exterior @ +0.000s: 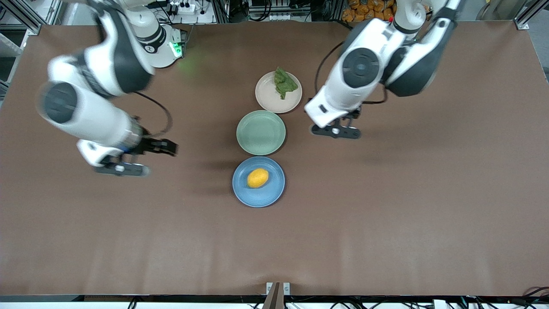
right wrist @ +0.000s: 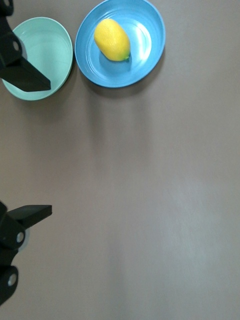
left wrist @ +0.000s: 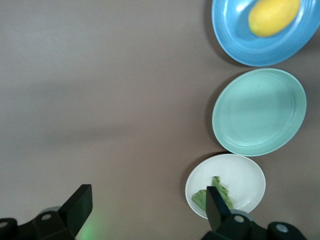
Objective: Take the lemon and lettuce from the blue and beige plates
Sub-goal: 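Lower the right gripper onto the lemon while the left gripper reaches the lettuce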
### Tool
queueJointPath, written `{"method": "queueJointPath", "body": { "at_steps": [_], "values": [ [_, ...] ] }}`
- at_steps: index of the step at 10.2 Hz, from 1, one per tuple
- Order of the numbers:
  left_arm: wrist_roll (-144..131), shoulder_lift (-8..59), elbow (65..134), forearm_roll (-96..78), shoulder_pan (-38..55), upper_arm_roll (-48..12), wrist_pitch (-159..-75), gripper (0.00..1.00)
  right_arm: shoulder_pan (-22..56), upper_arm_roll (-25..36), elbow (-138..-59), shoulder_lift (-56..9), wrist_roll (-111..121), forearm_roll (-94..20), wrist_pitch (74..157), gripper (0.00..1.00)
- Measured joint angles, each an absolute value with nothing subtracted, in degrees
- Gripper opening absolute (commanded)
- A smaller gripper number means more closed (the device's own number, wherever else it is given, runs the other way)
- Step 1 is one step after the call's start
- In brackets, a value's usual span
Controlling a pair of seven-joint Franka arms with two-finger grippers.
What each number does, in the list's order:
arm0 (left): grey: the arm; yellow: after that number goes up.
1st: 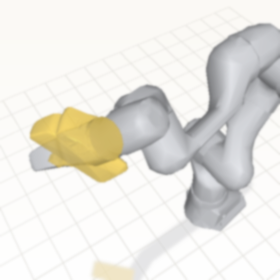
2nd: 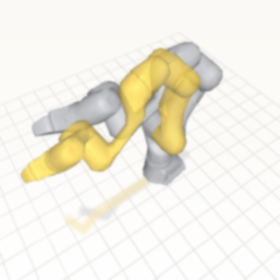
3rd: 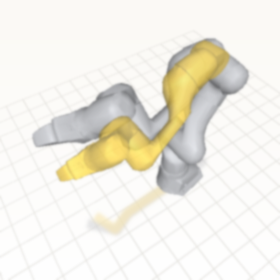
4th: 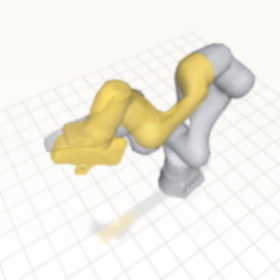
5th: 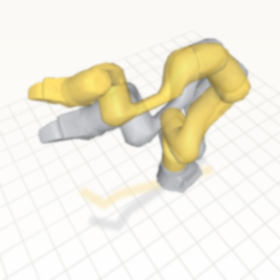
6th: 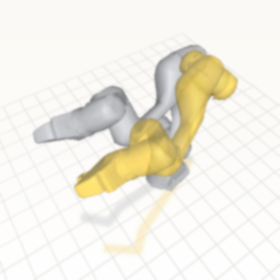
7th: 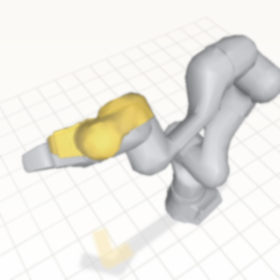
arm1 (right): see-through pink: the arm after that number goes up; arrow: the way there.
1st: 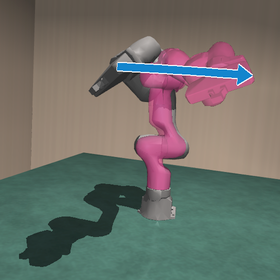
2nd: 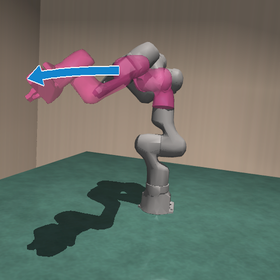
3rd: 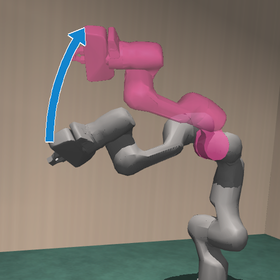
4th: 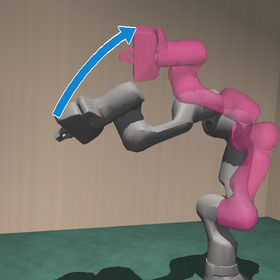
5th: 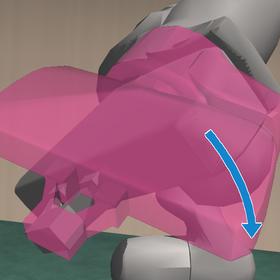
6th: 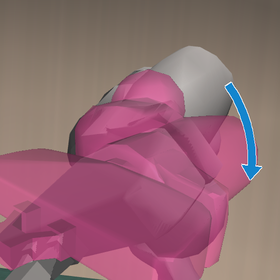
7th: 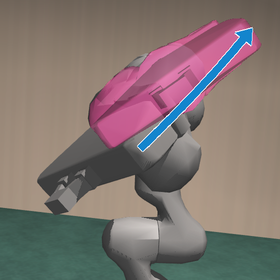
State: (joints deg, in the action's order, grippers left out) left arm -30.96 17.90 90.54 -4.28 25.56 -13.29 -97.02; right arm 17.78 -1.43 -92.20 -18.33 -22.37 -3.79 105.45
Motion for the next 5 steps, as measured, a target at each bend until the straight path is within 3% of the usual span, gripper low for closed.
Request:
{"method": "queueJointPath", "body": {
  "at_steps": [5],
  "values": [
    [-37.32,20.99,90.74,-6.93,29.65,-13.68,-97.25,1.00,27.30,-1.38,-91.92,-28.75,-43.19,-3.83,118.65,1.00]
  ]
}}
